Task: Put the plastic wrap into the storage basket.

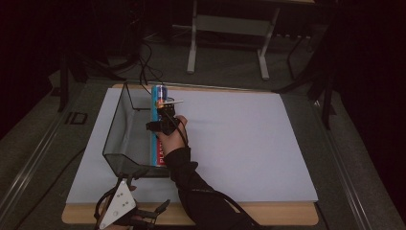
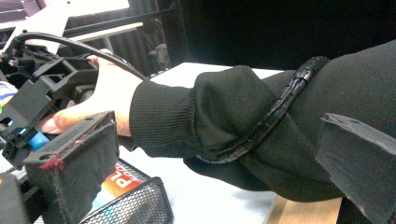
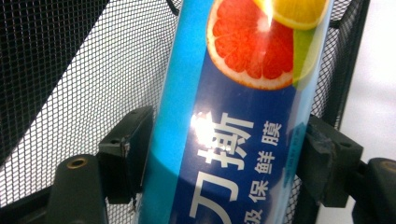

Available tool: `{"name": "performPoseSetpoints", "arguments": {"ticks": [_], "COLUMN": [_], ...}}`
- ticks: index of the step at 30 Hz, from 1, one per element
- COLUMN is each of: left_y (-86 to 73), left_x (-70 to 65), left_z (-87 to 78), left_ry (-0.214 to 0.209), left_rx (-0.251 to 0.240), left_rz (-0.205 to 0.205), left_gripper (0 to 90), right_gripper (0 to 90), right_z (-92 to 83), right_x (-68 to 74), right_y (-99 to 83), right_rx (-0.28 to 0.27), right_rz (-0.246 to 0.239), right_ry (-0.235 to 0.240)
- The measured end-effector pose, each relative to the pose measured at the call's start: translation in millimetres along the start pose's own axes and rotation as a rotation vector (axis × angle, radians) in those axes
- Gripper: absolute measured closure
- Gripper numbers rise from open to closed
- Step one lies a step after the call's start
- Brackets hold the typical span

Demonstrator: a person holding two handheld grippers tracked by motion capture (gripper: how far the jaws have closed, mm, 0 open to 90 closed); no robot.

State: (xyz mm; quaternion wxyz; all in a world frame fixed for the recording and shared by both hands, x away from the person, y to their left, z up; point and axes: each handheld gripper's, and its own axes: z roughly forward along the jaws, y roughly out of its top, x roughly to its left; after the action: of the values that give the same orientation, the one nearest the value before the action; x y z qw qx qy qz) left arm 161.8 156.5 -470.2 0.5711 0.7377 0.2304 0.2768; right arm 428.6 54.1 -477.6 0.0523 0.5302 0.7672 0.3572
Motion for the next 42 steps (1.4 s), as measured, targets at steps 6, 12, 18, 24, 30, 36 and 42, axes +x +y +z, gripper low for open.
{"name": "performPoseSetpoints", "arguments": {"ticks": [6,12,18,24,30,36,42], "left_y": [-0.6,-0.7,-0.8,-0.6,-0.8,-1.1,-1.0], "left_x": [-0.4,-1.0,-1.5,-3.5,-4.8,-6.1,-6.2], "left_z": [1.4,2.3,3.0,3.8,5.1,6.3,6.8], "left_ry": [-0.003,-0.004,-0.025,-0.044,-0.055,-0.06,-0.06], "left_rx": [0.006,0.01,0.006,0.001,0.006,0.01,0.011], "left_rz": [0.001,0.004,-0.001,0.006,0.013,0.012,0.014], "left_gripper": [0.3,0.3,0.3,0.3,0.3,0.3,0.4], "right_gripper": [20.4,13.4,13.7,13.8,13.9,13.9,14.0], "right_z": [-6.2,-27.0,-52.4,-73.8,-98.8,-123.3,-139.6], "right_x": [1.6,-2.8,-9.8,-21.6,-40.6,-62.0,-78.6], "right_y": [4.0,12.6,16.4,18.0,11.5,2.0,-7.4], "right_rx": [0.004,-0.034,-0.074,-0.085,-0.095,-0.131,-0.142], "right_rz": [-0.094,-0.116,-0.224,-0.28,-0.276,-0.294,-0.304], "right_ry": [-0.058,0.001,0.063,0.074,0.098,0.082,0.088]}}
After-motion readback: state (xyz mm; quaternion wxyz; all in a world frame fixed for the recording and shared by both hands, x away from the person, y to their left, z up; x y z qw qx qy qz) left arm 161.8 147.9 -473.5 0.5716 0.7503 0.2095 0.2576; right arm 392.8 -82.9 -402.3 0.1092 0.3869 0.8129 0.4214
